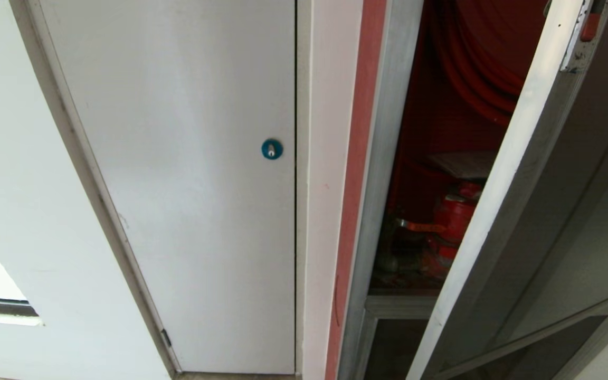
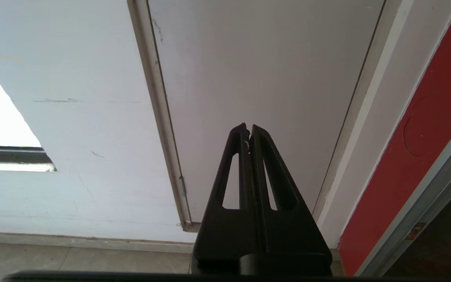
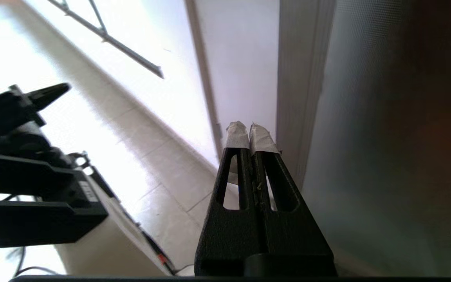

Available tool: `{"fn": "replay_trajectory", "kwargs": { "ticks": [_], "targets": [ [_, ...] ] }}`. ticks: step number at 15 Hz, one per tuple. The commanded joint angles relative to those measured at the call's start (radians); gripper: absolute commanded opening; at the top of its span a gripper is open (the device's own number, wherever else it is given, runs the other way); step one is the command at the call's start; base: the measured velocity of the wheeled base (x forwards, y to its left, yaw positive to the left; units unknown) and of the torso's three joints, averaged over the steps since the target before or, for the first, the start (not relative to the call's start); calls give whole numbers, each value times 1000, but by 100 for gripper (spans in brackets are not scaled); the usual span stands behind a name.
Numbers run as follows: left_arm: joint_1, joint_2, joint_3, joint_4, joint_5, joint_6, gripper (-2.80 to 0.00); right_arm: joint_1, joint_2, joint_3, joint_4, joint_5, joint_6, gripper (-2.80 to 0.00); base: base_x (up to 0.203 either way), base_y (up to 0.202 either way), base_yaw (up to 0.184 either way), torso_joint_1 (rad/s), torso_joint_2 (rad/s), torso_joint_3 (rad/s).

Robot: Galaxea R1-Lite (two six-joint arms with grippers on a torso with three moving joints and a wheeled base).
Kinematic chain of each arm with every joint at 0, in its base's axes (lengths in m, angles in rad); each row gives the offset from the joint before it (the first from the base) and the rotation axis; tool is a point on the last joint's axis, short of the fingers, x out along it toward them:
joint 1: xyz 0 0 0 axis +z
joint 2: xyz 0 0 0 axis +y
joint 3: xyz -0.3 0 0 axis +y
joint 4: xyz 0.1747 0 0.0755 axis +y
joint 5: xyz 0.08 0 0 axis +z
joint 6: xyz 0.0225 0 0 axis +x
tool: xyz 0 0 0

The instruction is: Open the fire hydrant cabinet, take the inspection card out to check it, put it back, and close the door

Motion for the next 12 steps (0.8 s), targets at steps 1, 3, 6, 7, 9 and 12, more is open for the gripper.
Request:
{"fn": "replay_trajectory", "kwargs": {
  "ticks": [1, 3, 6, 7, 9, 12],
  "targets": [
    [0, 0, 6, 0, 0, 0, -280, 8, 90, -34, 2, 27, 0, -280, 0, 0, 0, 0, 0, 0],
    [0, 1, 6, 0, 0, 0, -280, 45, 143, -65, 1, 30, 0, -280, 0, 0, 0, 0, 0, 0],
    [0, 1, 6, 0, 1, 0, -280, 93, 233, -123, -1, 6, -1, -280, 0, 0, 0, 0, 0, 0],
    [0, 0, 6, 0, 0, 0, -280, 116, 260, -139, -6, -24, -1, -280, 0, 0, 0, 0, 0, 0],
    [0, 0, 6, 0, 0, 0, -280, 151, 295, -154, -23, -77, 0, -280, 0, 0, 0, 0, 0, 0],
    [0, 0, 6, 0, 1, 0, -280, 157, 331, -167, -65, -111, 0, -280, 0, 0, 0, 0, 0, 0]
  ]
}}
